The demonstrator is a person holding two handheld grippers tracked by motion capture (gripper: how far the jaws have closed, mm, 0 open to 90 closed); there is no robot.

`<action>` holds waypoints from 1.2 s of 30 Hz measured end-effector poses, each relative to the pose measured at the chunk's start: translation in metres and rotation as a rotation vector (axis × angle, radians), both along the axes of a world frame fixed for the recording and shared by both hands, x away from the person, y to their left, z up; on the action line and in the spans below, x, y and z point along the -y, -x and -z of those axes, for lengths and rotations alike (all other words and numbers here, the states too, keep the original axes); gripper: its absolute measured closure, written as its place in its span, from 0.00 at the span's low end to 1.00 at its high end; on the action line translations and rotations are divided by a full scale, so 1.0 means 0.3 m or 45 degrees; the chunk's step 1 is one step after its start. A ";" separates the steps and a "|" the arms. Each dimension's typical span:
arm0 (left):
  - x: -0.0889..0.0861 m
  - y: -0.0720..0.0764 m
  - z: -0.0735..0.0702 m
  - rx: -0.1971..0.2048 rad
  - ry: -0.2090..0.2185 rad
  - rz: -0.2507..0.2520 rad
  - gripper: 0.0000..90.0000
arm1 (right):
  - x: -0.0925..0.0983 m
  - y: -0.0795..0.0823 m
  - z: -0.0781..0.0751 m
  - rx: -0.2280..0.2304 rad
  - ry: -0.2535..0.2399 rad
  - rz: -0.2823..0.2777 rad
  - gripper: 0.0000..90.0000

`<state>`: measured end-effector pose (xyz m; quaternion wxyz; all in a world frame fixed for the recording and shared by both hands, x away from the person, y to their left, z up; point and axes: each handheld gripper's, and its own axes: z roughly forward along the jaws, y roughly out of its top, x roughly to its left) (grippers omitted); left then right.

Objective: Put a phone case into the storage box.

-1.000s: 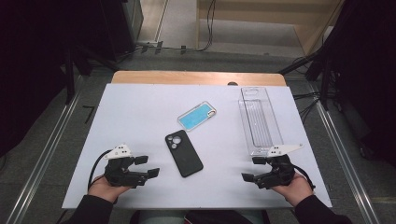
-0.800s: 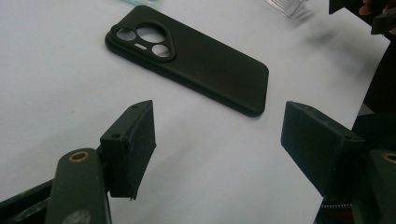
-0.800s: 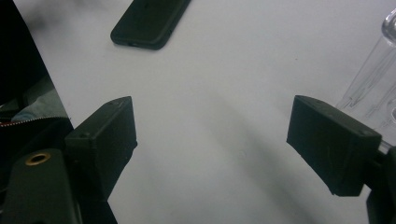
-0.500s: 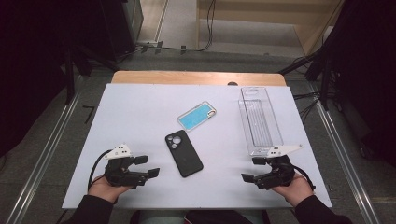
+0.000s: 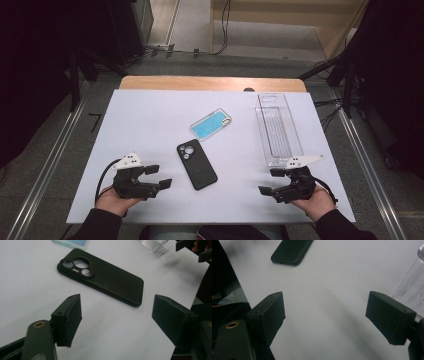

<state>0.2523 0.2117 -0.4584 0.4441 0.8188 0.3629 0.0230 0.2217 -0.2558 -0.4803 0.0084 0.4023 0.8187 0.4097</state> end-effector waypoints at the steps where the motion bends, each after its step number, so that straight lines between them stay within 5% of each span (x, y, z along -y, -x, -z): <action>1: 0.003 -0.002 -0.001 -0.002 0.012 0.004 0.26 | 0.000 0.000 0.000 0.000 0.000 0.000 0.16; 7: 0.034 -0.029 -0.009 -0.015 0.000 0.052 0.00 | 0.000 0.001 0.000 0.002 -0.002 -0.004 0.16; 36: 0.120 -0.142 -0.039 0.003 -0.050 0.093 0.00 | 0.006 0.003 -0.002 -0.001 -0.009 0.001 0.16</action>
